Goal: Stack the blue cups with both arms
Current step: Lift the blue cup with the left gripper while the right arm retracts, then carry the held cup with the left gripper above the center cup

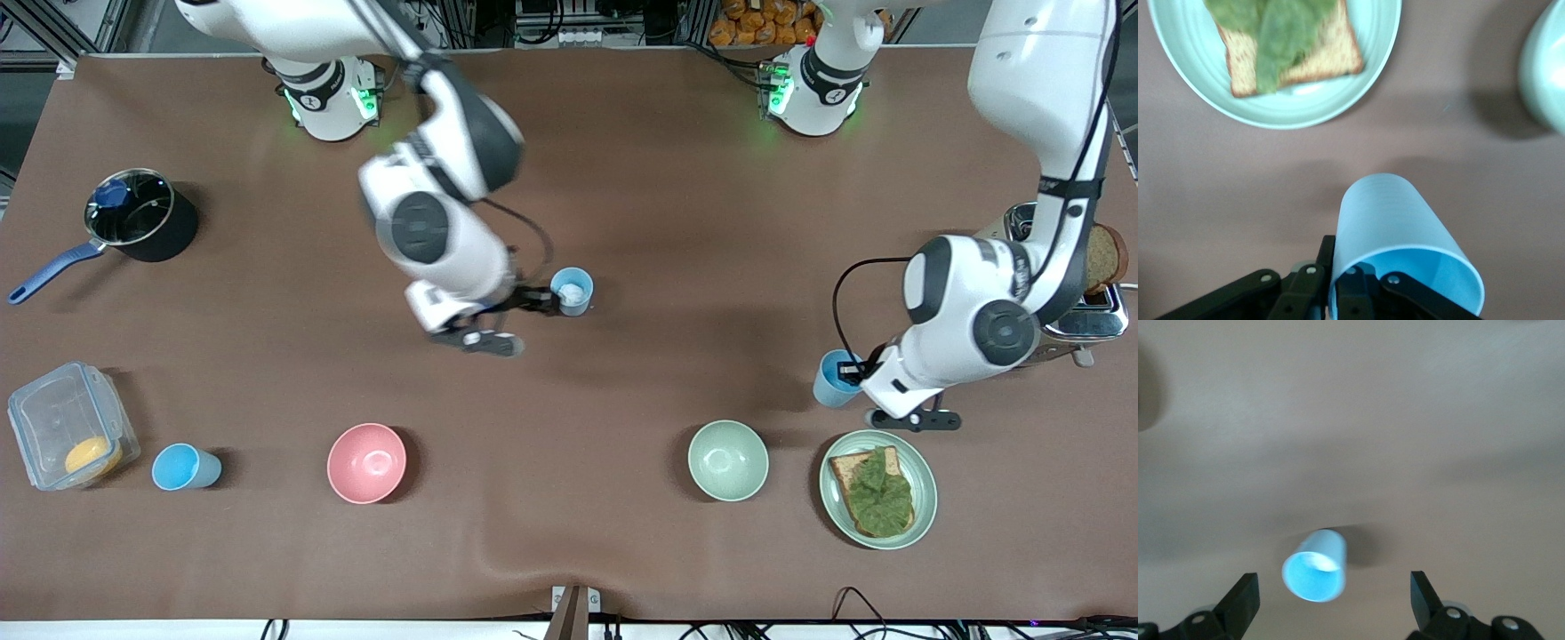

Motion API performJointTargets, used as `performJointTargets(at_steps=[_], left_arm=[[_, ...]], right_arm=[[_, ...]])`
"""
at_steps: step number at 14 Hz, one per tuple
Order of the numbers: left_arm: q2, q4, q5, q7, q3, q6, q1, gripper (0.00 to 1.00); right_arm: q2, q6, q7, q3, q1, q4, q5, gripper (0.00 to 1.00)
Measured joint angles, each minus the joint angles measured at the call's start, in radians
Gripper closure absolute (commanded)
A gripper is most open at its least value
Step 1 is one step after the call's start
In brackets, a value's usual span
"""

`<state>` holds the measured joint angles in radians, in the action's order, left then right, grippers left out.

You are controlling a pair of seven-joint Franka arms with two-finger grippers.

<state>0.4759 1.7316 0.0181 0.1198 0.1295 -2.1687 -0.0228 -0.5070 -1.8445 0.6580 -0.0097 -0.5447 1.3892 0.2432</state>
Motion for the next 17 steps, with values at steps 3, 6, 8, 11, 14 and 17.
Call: performJointTargets(at_steps=[3,6,8,11,14,17], left_arm=[[-0.084,-0.010,-0.146,0.023,-0.001,0.000,-0.027,1.00],[-0.179,-0.013,-0.259,0.103,0.000,0.001,-0.032,1.00],[-0.237,-0.014,-0.293,0.184,0.003,0.001,-0.030,1.00],[-0.300,-0.014,-0.304,0.310,0.033,0.003,-0.025,1.00],[-0.314,-0.027,-0.305,0.415,0.090,0.002,-0.018,1.00],[-0.316,-0.055,-0.299,0.515,0.164,0.003,-0.015,1.00]], right_arm=[[0.052,0.114,-0.163,-0.003,0.132,0.000,-0.017,0.00],[0.074,0.189,-0.306,-0.003,0.216,0.007,-0.156,0.00],[0.088,0.193,-0.370,-0.003,0.245,0.030,-0.201,0.00],[0.147,0.191,-0.562,-0.003,0.370,0.083,-0.220,0.00],[0.271,0.151,-0.734,-0.002,0.528,0.188,-0.220,0.00],[0.393,0.133,-0.786,-0.003,0.586,0.265,-0.222,0.00]])
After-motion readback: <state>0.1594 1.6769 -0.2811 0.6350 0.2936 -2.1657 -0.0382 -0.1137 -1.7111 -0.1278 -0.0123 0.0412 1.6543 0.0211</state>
